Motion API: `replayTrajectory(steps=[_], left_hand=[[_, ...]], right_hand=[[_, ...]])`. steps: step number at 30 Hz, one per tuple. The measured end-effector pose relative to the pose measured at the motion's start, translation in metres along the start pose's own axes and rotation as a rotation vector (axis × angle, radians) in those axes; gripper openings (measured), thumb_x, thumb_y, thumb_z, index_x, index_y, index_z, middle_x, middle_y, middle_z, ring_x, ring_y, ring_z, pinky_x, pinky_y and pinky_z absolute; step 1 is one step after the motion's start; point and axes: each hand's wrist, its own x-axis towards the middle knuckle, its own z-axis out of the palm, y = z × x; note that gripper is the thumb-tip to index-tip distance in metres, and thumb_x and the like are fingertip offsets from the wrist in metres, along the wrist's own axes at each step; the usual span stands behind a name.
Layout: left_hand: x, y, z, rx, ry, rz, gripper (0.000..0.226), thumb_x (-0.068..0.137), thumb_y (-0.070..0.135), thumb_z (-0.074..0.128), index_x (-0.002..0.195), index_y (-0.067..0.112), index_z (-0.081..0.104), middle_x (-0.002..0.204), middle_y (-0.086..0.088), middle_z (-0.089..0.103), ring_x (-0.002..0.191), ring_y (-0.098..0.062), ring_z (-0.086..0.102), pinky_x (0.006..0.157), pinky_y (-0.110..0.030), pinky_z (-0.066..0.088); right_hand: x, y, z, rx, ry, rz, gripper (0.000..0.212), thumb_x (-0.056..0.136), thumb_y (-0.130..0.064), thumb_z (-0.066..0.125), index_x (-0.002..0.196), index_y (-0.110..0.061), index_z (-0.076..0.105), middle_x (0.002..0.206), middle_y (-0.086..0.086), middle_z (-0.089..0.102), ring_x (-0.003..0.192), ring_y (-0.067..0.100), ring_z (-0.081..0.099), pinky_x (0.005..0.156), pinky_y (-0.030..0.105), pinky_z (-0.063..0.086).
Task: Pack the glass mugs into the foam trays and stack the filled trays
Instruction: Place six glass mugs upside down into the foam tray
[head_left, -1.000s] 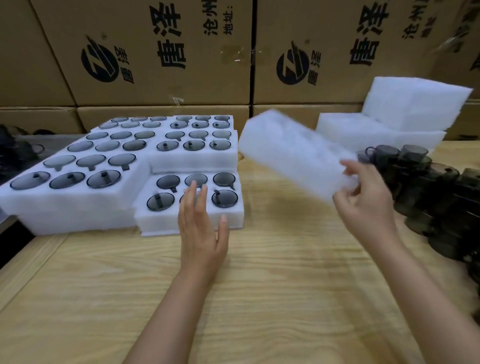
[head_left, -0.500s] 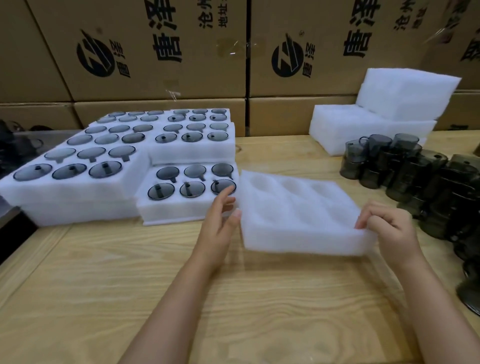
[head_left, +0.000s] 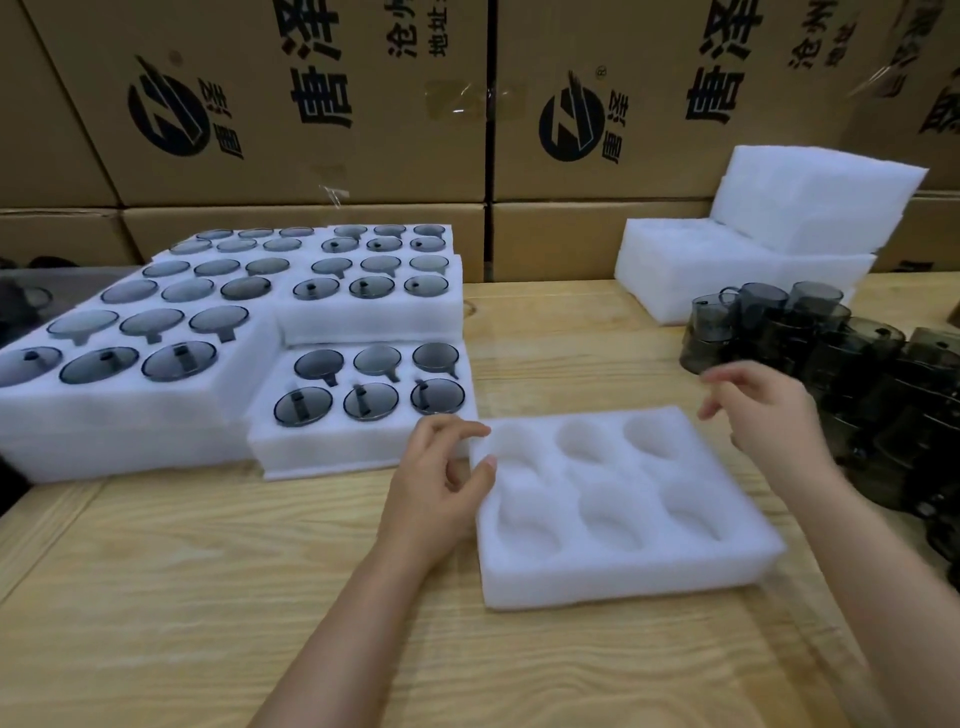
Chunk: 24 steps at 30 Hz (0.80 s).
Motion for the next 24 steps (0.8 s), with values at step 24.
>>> replayTrajectory(steps=[24], left_hand=[[-0.002,0.001,0.004,0.254,0.040,0.025,0.038,0.090,0.049,0.037,0.116,0.035,0.061,0.102,0.017,0.053,0.080,0.017,0.050,0.071,-0.021,0.041]], right_hand=[[0.101,-0.045,0.019,-0.895,0.036,-0.127,0.019,0.092,-0.009,0.047,0.095,0.003,0.061,0.093,0.026,0.061,0.085,0.039,0.055,0.063,0.034,0.042]])
